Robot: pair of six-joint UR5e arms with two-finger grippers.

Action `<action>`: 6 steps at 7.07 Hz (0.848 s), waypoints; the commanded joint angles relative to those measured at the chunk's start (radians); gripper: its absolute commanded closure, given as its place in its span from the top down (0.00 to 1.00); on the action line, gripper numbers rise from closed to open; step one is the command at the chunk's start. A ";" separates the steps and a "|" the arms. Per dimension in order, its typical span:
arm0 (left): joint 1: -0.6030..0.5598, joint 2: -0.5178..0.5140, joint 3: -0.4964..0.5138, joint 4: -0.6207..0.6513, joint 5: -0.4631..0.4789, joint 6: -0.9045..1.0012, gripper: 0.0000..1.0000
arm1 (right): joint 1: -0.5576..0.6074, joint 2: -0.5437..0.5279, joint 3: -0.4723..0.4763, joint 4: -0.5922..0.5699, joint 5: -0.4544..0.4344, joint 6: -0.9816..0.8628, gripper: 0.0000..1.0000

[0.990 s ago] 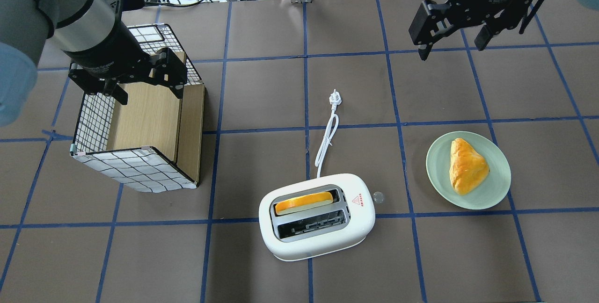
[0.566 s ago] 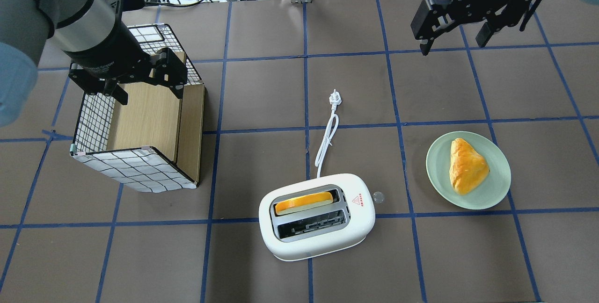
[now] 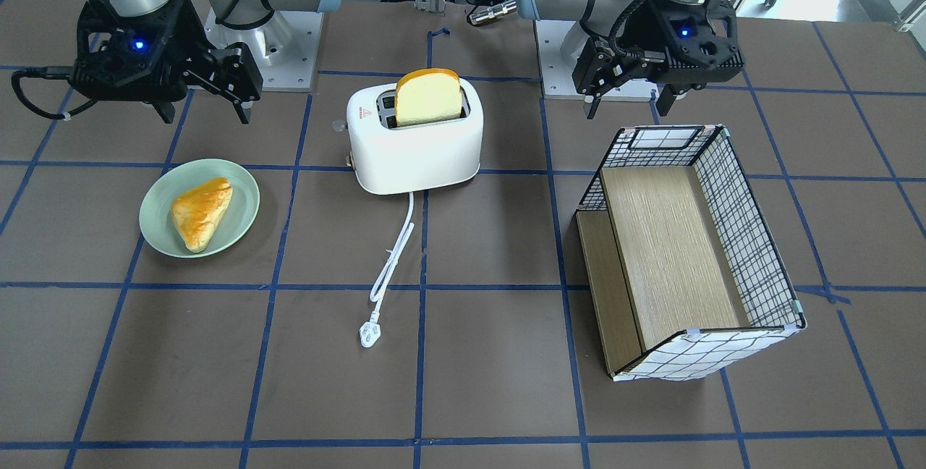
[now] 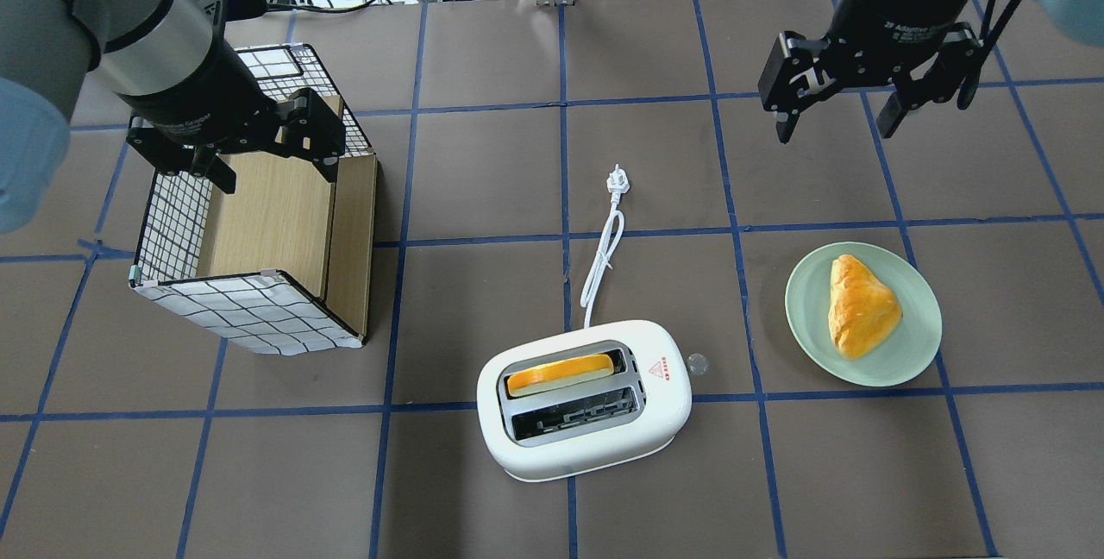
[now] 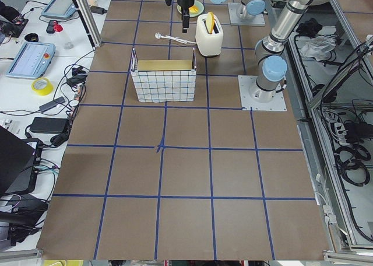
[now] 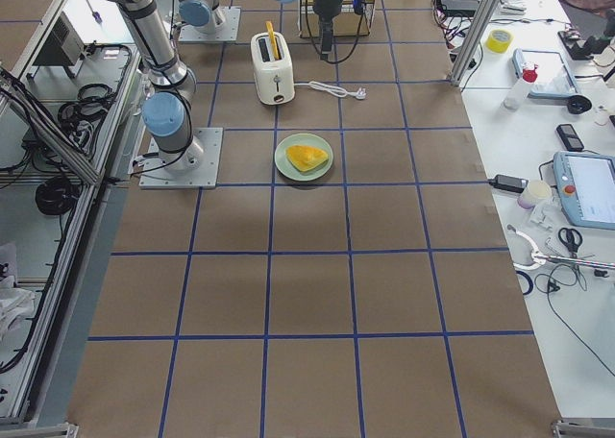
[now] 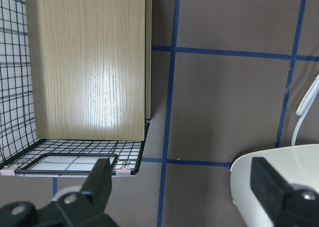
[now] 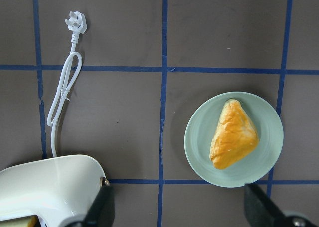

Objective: Press toaster with right arm

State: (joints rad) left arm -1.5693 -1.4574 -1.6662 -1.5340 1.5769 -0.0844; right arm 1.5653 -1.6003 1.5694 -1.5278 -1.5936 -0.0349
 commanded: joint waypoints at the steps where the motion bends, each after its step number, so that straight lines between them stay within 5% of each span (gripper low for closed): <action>1: 0.000 0.000 0.000 0.000 0.000 0.000 1.00 | -0.007 0.017 -0.023 0.035 -0.041 -0.007 1.00; 6: 0.000 0.000 0.000 0.000 0.000 0.000 1.00 | -0.002 0.016 -0.023 0.038 -0.025 0.066 1.00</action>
State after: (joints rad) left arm -1.5692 -1.4580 -1.6663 -1.5340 1.5770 -0.0844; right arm 1.5628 -1.5838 1.5457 -1.4907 -1.6196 0.0237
